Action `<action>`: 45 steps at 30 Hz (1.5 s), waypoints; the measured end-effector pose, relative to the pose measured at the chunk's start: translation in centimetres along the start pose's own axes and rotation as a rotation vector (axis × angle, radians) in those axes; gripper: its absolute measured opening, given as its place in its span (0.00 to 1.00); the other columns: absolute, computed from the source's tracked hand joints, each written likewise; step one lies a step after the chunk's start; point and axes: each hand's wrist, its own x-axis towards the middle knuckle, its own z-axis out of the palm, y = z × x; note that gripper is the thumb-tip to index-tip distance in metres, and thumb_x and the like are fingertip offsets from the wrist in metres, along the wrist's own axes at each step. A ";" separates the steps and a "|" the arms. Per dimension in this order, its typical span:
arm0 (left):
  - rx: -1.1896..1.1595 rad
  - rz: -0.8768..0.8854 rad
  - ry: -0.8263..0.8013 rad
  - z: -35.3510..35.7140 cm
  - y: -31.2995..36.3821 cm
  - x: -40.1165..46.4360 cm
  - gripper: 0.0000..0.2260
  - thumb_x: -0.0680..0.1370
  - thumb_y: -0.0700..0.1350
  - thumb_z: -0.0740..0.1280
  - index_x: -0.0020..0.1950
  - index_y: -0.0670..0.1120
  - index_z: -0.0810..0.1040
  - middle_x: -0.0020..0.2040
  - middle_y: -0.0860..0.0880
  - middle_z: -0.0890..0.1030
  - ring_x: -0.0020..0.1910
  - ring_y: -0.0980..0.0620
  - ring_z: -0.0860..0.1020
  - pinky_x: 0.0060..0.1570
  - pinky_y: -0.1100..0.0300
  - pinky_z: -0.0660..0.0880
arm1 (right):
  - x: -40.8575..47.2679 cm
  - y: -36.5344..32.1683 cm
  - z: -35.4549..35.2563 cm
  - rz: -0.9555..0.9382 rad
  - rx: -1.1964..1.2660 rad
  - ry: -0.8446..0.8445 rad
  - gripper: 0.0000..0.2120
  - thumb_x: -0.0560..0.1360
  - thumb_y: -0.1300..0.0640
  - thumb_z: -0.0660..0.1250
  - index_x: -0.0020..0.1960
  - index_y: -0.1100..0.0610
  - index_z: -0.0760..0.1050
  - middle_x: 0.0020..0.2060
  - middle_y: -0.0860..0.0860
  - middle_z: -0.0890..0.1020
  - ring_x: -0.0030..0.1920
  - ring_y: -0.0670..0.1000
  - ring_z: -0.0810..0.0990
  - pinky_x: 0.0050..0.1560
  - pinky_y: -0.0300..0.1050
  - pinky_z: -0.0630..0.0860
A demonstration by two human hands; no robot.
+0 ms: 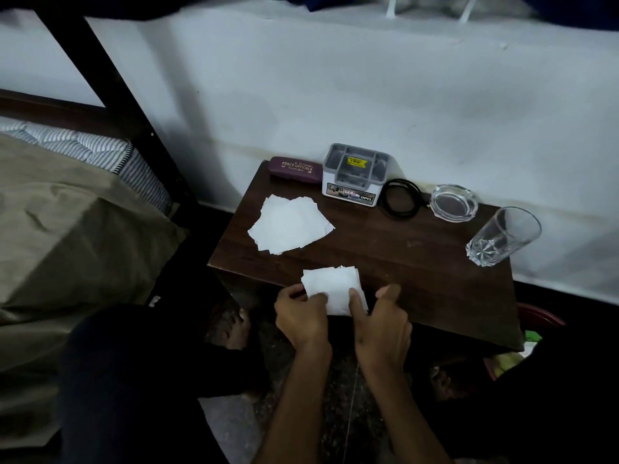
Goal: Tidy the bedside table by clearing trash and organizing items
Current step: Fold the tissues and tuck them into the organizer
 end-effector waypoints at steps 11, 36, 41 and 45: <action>-0.039 0.022 -0.471 -0.1 3.4 -0.2 0.10 0.67 0.36 0.73 0.47 0.43 0.86 0.46 0.41 0.88 0.49 0.36 0.86 0.46 0.44 0.83 | 4.8 -0.4 0.0 0.326 0.877 -0.283 0.26 0.63 0.52 0.81 0.60 0.57 0.83 0.52 0.58 0.87 0.50 0.62 0.88 0.51 0.60 0.86; 0.073 0.683 -0.896 9.4 16.1 8.5 0.15 0.72 0.20 0.67 0.42 0.38 0.87 0.45 0.40 0.88 0.48 0.46 0.87 0.51 0.57 0.83 | 22.9 -9.3 -10.1 -0.433 0.493 -0.469 0.19 0.69 0.73 0.57 0.39 0.58 0.85 0.42 0.64 0.85 0.44 0.64 0.84 0.45 0.51 0.81; 0.136 0.685 -0.969 10.1 17.1 9.3 0.16 0.71 0.20 0.67 0.54 0.33 0.86 0.53 0.38 0.88 0.54 0.42 0.87 0.58 0.49 0.84 | 24.1 -10.6 -11.7 -0.267 0.540 -0.570 0.13 0.77 0.72 0.59 0.48 0.71 0.83 0.53 0.66 0.84 0.53 0.61 0.87 0.48 0.48 0.86; 0.204 0.670 -0.944 9.4 18.2 10.6 0.20 0.74 0.24 0.67 0.61 0.39 0.85 0.50 0.48 0.89 0.51 0.52 0.87 0.53 0.58 0.81 | 26.3 -11.0 -11.8 -0.205 0.489 -0.347 0.21 0.78 0.44 0.70 0.43 0.63 0.86 0.50 0.68 0.82 0.49 0.57 0.86 0.49 0.52 0.86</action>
